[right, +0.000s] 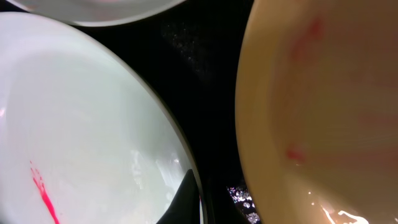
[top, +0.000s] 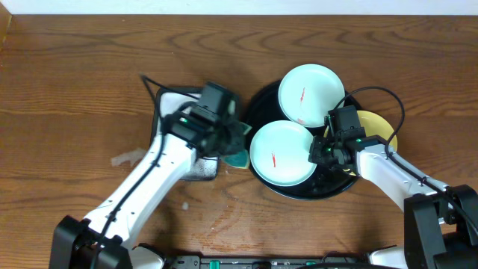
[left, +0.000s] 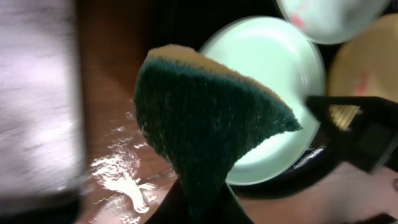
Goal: Clean dirty plates on tray and stack at the side
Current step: 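Scrub the near green plate with the sponge held in left gripper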
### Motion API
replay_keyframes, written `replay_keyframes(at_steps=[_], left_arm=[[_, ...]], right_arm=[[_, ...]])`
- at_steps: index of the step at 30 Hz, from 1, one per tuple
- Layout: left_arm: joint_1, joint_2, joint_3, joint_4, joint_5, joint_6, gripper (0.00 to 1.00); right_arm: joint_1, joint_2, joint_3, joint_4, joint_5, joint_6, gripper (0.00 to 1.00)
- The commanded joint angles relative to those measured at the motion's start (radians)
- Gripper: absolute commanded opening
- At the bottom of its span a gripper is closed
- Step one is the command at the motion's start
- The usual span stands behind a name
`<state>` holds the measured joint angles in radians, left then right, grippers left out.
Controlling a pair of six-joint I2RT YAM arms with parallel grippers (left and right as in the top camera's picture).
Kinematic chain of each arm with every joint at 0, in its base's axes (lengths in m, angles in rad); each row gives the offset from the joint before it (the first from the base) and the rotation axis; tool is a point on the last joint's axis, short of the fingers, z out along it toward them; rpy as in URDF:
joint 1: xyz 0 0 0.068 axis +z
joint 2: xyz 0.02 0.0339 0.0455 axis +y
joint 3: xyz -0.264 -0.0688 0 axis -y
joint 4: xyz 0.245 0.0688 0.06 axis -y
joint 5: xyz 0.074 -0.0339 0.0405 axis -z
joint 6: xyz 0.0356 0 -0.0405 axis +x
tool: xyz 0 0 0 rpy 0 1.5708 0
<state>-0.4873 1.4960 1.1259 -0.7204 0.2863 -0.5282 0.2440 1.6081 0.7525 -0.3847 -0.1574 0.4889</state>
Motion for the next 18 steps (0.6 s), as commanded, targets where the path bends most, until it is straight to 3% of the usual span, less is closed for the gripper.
replay_keyframes(at_steps=[1, 6, 10, 15, 18], left_arm=[[-0.117, 0.055, -0.018, 0.116, 0.018, -0.08, 0.08], [-0.217, 0.184, -0.018, 0.276, 0.016, -0.123, 0.07], [-0.259, 0.315, -0.018, 0.392, 0.021, -0.167, 0.07], [-0.261, 0.422, -0.018, 0.416, 0.002, -0.145, 0.07], [-0.248, 0.445, -0.018, 0.321, -0.211, -0.094, 0.07]], right_arm=[[0.009, 0.015, -0.016, -0.023, 0.097, 0.021, 0.01], [0.019, 0.015, -0.016, -0.025, 0.097, -0.098, 0.01], [0.026, 0.015, -0.016, -0.028, 0.096, -0.113, 0.01], [0.026, 0.015, -0.016, -0.028, 0.096, -0.113, 0.01], [0.026, 0.015, -0.016, -0.035, 0.096, -0.113, 0.01]])
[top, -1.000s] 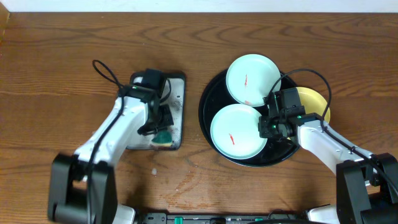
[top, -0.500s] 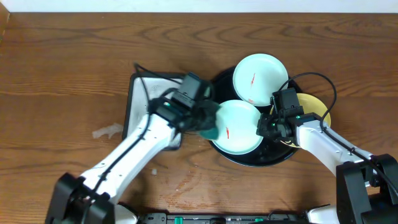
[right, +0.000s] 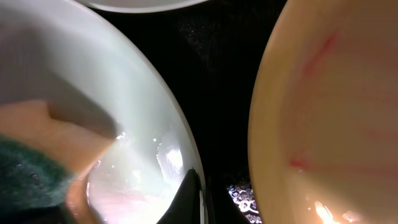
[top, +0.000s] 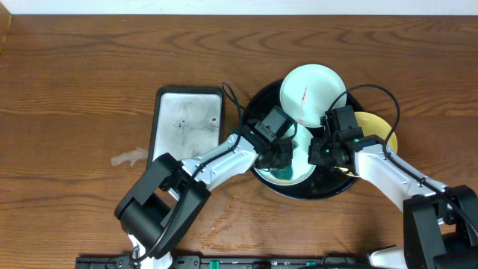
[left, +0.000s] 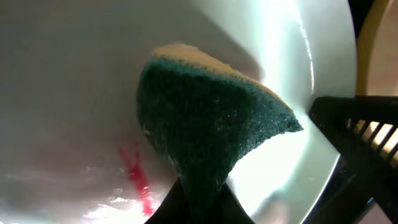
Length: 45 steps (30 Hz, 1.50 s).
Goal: Clean dirty plates on tray and stack at the side
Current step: 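Scrub the near green plate with the sponge held in left gripper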
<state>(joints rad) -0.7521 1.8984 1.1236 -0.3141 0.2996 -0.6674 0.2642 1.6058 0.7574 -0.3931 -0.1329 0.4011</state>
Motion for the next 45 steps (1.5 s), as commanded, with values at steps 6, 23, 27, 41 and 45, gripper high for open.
replay_keyframes(at_steps=[6, 23, 27, 41, 45], left_arm=[[0.024, 0.033, 0.024, -0.318, -0.619, 0.056, 0.07], [-0.006, 0.101, 0.071, 0.059, 0.16, -0.08, 0.07], [-0.036, 0.136, 0.071, 0.095, 0.187, -0.098, 0.08], [-0.024, 0.147, 0.099, -0.307, -0.274, -0.025, 0.07], [-0.015, 0.145, 0.153, -0.457, -0.547, -0.025, 0.07]], right_arm=[[0.006, 0.018, -0.021, -0.035, 0.072, -0.026, 0.01], [0.006, 0.018, -0.021, -0.045, 0.072, -0.043, 0.01], [0.006, 0.018, -0.021, -0.045, 0.072, -0.043, 0.01], [0.006, 0.018, -0.021, -0.045, 0.072, -0.043, 0.01], [0.006, 0.018, -0.021, -0.046, 0.072, -0.059, 0.01]])
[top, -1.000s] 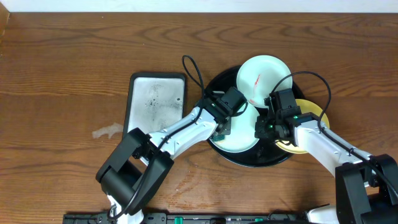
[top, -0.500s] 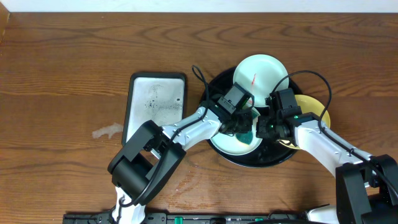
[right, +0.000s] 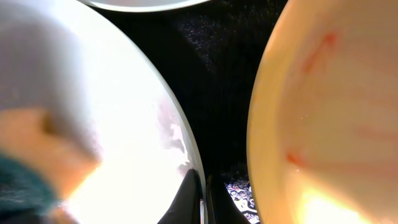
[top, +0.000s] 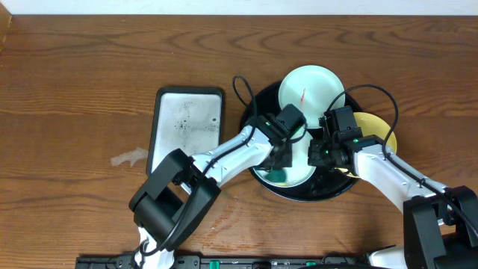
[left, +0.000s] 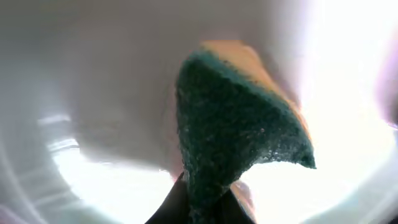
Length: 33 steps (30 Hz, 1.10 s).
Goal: Clean dirty plates on tray and stack at the side
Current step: 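Scrub the near green plate with the sponge held in left gripper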
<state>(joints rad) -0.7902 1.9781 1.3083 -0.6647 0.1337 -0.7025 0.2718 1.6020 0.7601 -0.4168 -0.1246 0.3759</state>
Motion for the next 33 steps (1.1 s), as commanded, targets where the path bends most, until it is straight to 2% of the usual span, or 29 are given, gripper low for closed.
replay_keyframes(at_steps=[1, 6, 12, 15, 22, 33], left_arm=[[0.025, 0.066, -0.016, -0.133, -0.427, 0.01, 0.07], [0.028, 0.066, 0.097, -0.237, -0.61, 0.019, 0.07], [0.027, 0.066, 0.248, -0.32, -0.604, 0.047, 0.08], [0.028, 0.066, 0.274, -0.301, -0.489, 0.047, 0.08], [0.026, 0.074, 0.208, -0.081, -0.005, 0.029, 0.07], [-0.01, 0.099, 0.086, 0.106, 0.229, 0.009, 0.07]], right_arm=[[-0.002, 0.021, -0.024, -0.022, 0.064, -0.034, 0.01], [-0.002, 0.021, -0.024, -0.022, 0.063, -0.033, 0.01], [-0.002, 0.021, -0.024, -0.028, 0.064, -0.034, 0.01], [-0.002, 0.021, -0.024, -0.03, 0.064, -0.034, 0.01], [-0.002, 0.021, -0.024, -0.032, 0.064, -0.033, 0.01], [-0.002, 0.021, -0.024, -0.033, 0.064, -0.033, 0.01]])
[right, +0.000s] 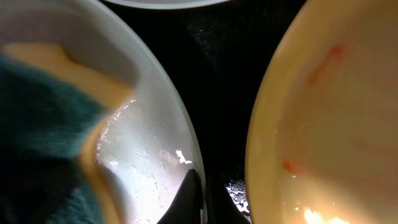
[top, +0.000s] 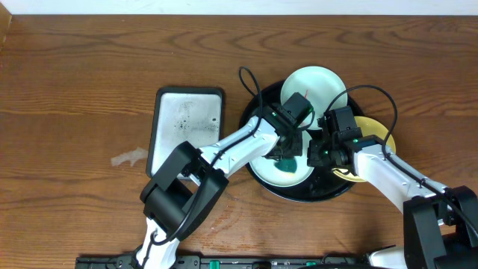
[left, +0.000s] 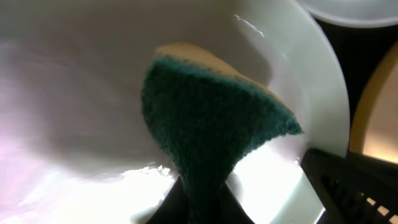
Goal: Clean dirty plates on tray and stack at the side
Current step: 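Scrub the near green plate with the sponge held in left gripper, then return the sponge to the basin with the left gripper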
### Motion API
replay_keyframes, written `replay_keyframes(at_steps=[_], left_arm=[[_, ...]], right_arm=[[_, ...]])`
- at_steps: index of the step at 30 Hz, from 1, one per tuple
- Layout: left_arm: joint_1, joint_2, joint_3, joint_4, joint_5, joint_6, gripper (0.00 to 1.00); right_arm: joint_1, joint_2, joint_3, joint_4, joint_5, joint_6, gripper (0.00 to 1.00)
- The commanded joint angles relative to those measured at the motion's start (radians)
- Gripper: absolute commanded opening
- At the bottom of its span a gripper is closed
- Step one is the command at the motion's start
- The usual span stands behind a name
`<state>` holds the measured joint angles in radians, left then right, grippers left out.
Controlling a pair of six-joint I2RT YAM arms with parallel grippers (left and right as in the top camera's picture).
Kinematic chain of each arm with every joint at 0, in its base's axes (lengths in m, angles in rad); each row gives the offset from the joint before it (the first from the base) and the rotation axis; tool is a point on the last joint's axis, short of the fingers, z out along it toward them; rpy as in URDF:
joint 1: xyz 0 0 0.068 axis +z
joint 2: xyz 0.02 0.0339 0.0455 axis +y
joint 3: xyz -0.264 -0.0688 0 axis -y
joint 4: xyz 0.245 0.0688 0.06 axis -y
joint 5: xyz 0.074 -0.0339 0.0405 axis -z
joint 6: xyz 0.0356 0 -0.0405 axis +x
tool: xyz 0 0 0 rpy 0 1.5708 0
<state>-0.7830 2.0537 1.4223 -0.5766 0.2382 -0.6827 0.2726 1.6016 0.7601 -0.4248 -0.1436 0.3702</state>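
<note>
On the black round tray [top: 328,188] lie two pale mint plates and a yellow one. My left gripper [left: 202,194] is shut on a green-and-yellow sponge [left: 211,121], which presses on the inside of the near plate [top: 263,170] close to its right rim. My right gripper [right: 199,194] is shut on that plate's rim [right: 186,134], with the sponge [right: 43,118] just to its left. No red mark shows on the parts of the near plate in view. The far plate [top: 320,84] carries a red streak. The yellow plate [right: 336,106] has red smears.
A rectangular silver tray [top: 187,123] with a dark rim lies left of the round tray. A pale wet smear [top: 128,158] marks the wooden table farther left. The left arm [top: 224,149] reaches across from the lower left, and cables arch over the round tray.
The sponge has moved from the near plate's lower middle up and right, close to the rim held by my right gripper. The right gripper has kept its hold and place.
At first my left gripper held the sponge over the table by the silver tray, and the near plate showed a red streak. Then the sponge sat on that plate beside the streak, later lower down. Now it is near the right rim and no streak shows.
</note>
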Motion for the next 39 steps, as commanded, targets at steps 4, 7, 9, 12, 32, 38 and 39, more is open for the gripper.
replay_keyframes(at_steps=[4, 7, 9, 12, 32, 38, 39], left_arm=[[-0.03, 0.029, -0.029, 0.052, 0.202, -0.006, 0.07], [-0.029, 0.029, -0.029, 0.033, 0.204, 0.045, 0.07], [-0.029, 0.029, -0.029, 0.009, 0.204, 0.064, 0.07], [-0.027, 0.029, -0.029, -0.055, 0.171, 0.117, 0.07], [0.087, -0.169, 0.057, -0.279, -0.433, 0.06, 0.07], [0.12, -0.36, 0.057, -0.341, -0.431, 0.061, 0.08], [0.137, -0.387, 0.056, -0.362, -0.435, 0.068, 0.07]], right_arm=[[-0.002, 0.022, -0.024, -0.025, 0.083, -0.027, 0.01], [-0.002, 0.022, -0.024, -0.025, 0.083, -0.027, 0.01], [-0.002, 0.022, -0.024, -0.026, 0.083, -0.027, 0.01], [-0.002, 0.022, -0.024, -0.033, 0.083, -0.027, 0.01], [-0.002, 0.022, -0.024, -0.032, 0.088, -0.036, 0.01], [-0.003, 0.022, -0.023, -0.027, 0.087, -0.044, 0.01], [-0.003, 0.021, -0.021, -0.028, 0.087, -0.053, 0.01]])
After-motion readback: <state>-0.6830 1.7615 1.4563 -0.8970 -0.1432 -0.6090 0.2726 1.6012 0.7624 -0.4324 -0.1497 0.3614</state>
